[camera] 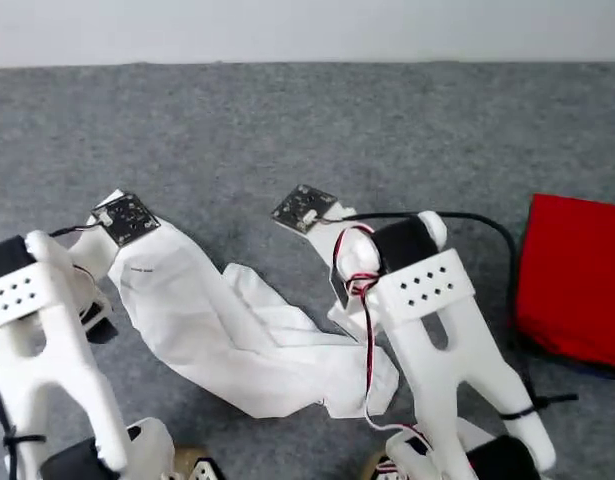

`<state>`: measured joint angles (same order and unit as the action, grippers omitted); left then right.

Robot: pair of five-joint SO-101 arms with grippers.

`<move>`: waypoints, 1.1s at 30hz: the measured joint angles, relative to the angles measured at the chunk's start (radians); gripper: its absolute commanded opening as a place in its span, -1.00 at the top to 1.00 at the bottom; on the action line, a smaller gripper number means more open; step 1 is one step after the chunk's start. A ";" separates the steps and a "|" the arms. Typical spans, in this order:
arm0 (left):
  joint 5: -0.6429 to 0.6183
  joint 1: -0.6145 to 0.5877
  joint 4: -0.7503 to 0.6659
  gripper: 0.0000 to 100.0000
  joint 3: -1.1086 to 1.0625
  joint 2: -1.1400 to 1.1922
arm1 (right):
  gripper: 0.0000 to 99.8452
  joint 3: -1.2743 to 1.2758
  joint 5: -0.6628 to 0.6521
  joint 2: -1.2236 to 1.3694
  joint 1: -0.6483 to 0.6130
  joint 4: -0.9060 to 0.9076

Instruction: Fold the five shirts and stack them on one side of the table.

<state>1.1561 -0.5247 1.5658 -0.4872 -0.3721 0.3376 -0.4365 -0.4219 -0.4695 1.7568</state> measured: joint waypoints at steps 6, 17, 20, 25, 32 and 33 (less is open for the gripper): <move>0.041 0.049 -0.051 0.59 0.068 0.095 | 0.61 0.083 0.000 -0.061 0.000 0.000; -0.028 0.189 -0.150 0.59 0.104 0.325 | 0.61 0.083 0.006 -0.066 0.000 0.000; -0.028 0.196 -0.153 0.59 0.104 0.382 | 0.61 0.083 0.006 -0.066 0.000 0.000; -0.028 0.196 -0.173 0.64 0.104 0.491 | 0.61 0.083 0.006 -0.066 0.000 0.000; -0.029 0.196 -0.222 0.98 0.117 0.583 | 0.61 0.083 0.006 -0.066 0.000 0.000; -0.029 0.196 -0.215 0.98 0.129 0.583 | 0.61 0.083 0.006 -0.066 0.000 0.000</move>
<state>1.1270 -0.3284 1.3510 -0.3583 0.2110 0.4204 -0.4304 -0.4879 -0.4695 1.7568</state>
